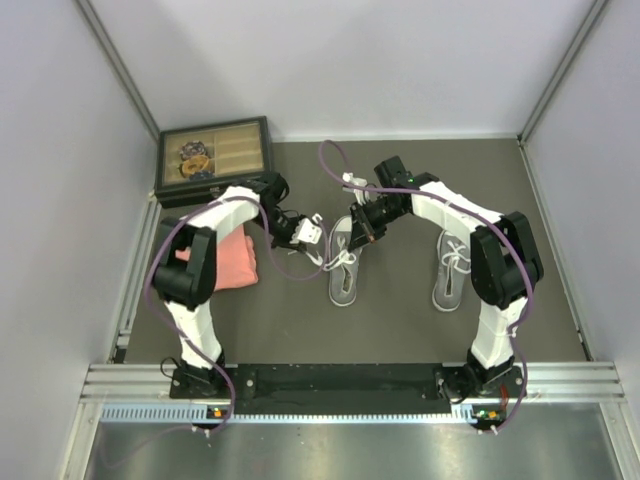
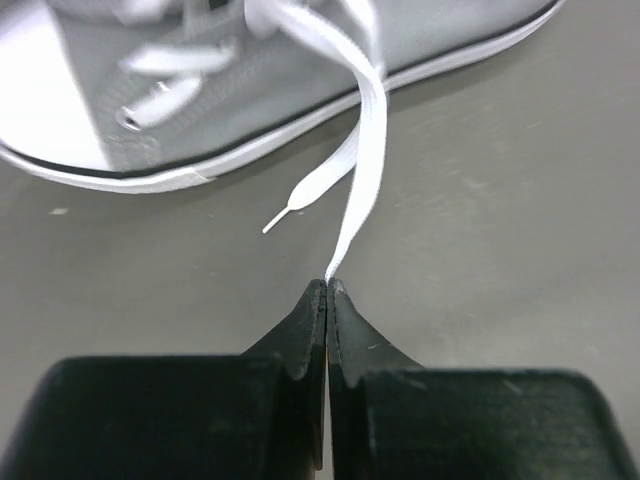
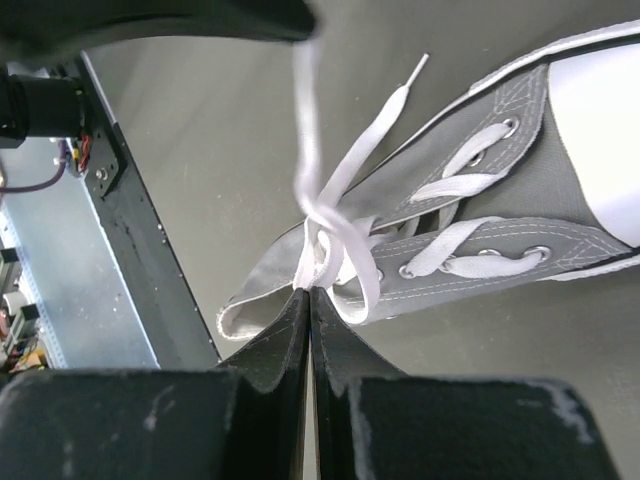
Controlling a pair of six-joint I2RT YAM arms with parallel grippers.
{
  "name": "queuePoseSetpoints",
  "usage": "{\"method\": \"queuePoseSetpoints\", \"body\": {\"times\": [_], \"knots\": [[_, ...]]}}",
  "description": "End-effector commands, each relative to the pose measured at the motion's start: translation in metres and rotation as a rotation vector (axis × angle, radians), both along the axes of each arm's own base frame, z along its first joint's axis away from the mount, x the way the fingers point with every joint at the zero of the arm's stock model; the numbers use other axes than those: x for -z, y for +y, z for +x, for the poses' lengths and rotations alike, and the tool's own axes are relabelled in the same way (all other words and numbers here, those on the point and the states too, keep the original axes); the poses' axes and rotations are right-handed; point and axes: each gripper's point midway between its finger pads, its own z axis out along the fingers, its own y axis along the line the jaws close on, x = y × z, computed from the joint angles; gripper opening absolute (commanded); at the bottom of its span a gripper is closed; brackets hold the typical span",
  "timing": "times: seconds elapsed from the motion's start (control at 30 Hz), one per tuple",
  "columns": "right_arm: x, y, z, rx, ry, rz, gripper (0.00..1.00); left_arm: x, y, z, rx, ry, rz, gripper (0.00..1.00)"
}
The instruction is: Tie the shoes
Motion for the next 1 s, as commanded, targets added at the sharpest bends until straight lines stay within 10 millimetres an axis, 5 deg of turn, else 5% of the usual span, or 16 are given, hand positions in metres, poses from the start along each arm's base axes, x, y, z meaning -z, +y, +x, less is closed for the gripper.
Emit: {"method": "queuePoseSetpoints", "body": {"times": [0.0,0.17,0.4,0.77,0.97], "knots": [[-0.022,0.008,0.011,0.008,-0.090,0.033,0.00,-0.055,0.003,-0.036,0.012,0.011,-0.062,0.00],[-0.025,0.011,0.017,0.032,-0.105,0.033,0.00,-0.071,0.001,-0.079,0.018,0.081,-0.069,0.00],[-0.032,0.014,0.026,0.053,-0.122,0.041,0.00,-0.088,-0.038,-0.133,0.088,0.155,-0.094,0.00],[-0.038,0.017,0.024,0.042,-0.120,0.062,0.00,-0.090,-0.156,-0.118,-0.006,0.183,-0.227,0.00],[-0.042,0.018,0.022,0.031,-0.120,0.073,0.00,-0.071,-0.176,-0.120,-0.005,0.199,-0.220,0.00]]}}
